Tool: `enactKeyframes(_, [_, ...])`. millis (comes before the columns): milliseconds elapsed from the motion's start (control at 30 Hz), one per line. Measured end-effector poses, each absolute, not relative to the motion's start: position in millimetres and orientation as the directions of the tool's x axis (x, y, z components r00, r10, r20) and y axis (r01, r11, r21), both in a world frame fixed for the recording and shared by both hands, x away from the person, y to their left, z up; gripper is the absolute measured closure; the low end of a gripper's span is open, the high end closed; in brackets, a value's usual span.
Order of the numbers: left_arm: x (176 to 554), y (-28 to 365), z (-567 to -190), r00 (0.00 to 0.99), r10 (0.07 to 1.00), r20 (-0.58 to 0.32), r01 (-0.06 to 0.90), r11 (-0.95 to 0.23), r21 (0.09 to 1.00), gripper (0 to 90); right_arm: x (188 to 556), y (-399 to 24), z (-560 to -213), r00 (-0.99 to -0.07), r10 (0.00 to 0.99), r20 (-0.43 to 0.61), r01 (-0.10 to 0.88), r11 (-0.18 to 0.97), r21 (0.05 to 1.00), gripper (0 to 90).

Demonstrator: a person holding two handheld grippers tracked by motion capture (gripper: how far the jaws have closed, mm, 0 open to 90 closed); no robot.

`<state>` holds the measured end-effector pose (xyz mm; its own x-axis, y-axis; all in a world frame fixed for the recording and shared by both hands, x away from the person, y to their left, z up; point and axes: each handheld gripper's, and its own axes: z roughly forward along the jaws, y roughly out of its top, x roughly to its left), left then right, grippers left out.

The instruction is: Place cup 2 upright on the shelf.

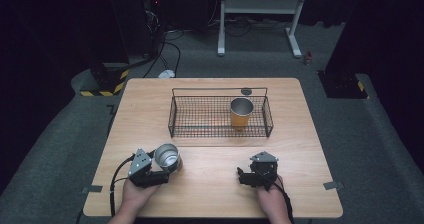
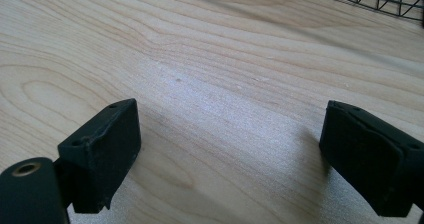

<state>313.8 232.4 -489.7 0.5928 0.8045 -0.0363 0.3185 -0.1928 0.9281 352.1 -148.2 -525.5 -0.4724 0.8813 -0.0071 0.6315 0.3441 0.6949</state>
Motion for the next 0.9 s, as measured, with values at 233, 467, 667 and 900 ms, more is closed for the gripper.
enactKeyframes(233, [310.4, 228.4, -482.1, 0.605, 0.795, -0.042, 0.306, -0.184, 0.934, 18.8, 352.2, -148.2, -525.5, -0.472, 0.881, -0.007, 0.631, 0.344, 0.695, 9.5])
enactKeyframes(467, [311.8, 226.1, -474.1, 0.604, 0.795, -0.054, 0.308, -0.17, 0.936, 18.8, 352.1, -148.2, -525.5, -0.473, 0.881, -0.009, 0.631, 0.345, 0.695, 9.5])
enactKeyframes(667, [316.2, 223.4, -467.4, 0.595, 0.802, -0.045, 0.316, -0.182, 0.931, 18.8, 352.1, -148.2, -525.5, -0.473, 0.881, -0.009, 0.631, 0.346, 0.695, 9.5])
enactKeyframes(900, [319.2, 216.5, -451.3, 0.597, 0.802, -0.028, 0.297, -0.188, 0.936, 18.8, 352.0, -148.1, -525.5, -0.472, 0.882, -0.008, 0.632, 0.344, 0.695, 9.5])
